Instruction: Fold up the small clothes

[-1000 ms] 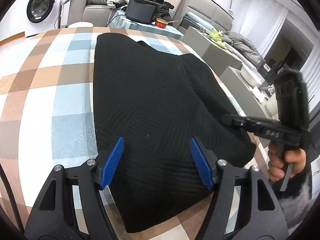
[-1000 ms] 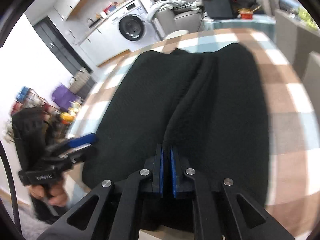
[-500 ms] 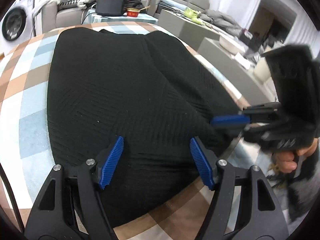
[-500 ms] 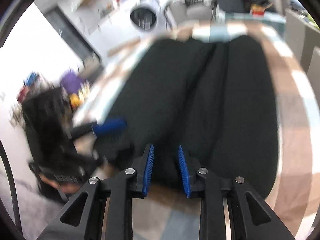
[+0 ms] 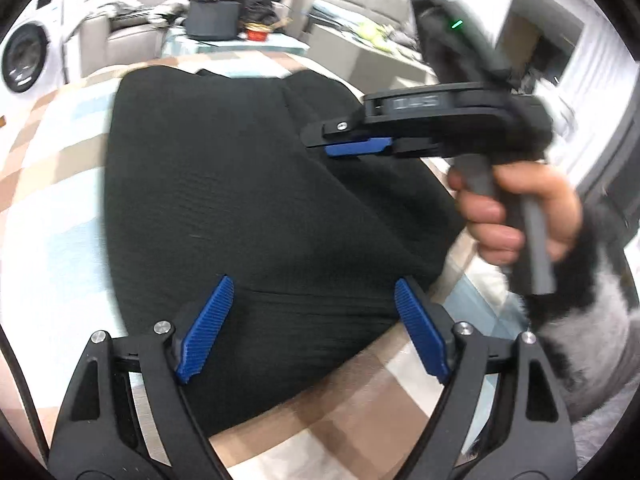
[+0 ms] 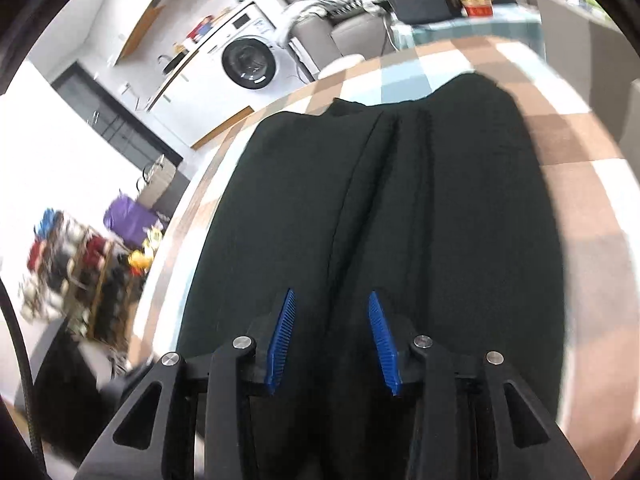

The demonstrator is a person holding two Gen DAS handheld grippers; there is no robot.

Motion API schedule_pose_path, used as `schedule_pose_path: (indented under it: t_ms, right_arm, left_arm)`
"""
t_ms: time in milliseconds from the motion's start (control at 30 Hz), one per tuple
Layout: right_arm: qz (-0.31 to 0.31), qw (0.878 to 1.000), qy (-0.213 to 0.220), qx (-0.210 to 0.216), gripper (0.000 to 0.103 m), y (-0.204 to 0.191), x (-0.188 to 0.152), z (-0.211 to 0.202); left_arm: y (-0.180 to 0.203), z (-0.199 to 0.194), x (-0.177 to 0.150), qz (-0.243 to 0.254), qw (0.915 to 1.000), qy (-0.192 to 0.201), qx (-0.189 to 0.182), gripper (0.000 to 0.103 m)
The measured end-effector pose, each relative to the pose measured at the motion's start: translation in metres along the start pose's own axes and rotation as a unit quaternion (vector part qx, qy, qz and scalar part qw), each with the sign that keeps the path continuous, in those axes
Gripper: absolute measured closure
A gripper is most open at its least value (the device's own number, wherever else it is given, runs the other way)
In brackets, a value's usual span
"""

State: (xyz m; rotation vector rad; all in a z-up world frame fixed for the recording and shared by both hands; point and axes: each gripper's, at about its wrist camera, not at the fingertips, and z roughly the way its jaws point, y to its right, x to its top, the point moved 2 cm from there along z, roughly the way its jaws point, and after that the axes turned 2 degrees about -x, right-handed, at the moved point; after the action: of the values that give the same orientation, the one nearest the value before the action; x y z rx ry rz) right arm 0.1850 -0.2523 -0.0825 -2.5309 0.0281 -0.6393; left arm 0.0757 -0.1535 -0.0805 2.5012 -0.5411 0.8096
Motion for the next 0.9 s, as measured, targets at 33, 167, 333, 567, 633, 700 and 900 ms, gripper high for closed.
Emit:
schedule_pose_path:
  t_ms: [33, 167, 333, 567, 633, 700, 900]
  right_arm:
    - [0.000, 1.000, -0.004, 0.000, 0.063, 0.002, 0.012, 0.010]
    - [0.019, 1.000, 0.006, -0.021, 0.068, -0.002, 0.040, 0.029]
    - [-0.090, 0.994, 0.051, -0.044, 0.097, -0.040, 0.056, 0.011]
    - [-0.076, 0.990, 0.033, -0.113, 0.090, -0.008, 0.064, 0.023]
    - [-0.046, 0.993, 0.006, -0.109, 0.085, 0.008, 0.054, 0.027]
    - [-0.029, 0.997, -0.007, -0.065, 0.079, 0.015, 0.037, 0.017]
    - [-0.017, 1.000, -0.014, 0.013, 0.061, 0.009, -0.024, -0.025]
  left_arm:
    - [-0.005, -0.005, 0.001, -0.005, 0.9999, 0.006, 0.007, 0.022]
    - [-0.036, -0.022, 0.006, -0.037, 0.9979, 0.031, 0.043, 0.022]
    - [-0.069, -0.037, 0.013, -0.071, 0.9942, 0.049, 0.063, 0.022]
    - [-0.086, -0.039, 0.015, -0.079, 0.9931, 0.048, 0.072, 0.022]
    - [-0.086, -0.033, 0.014, -0.076, 0.9934, 0.041, 0.076, 0.022]
    - [-0.085, -0.028, 0.011, -0.074, 0.9935, 0.034, 0.079, 0.022]
    - [-0.085, -0.020, 0.007, -0.084, 0.9934, 0.027, 0.073, 0.022]
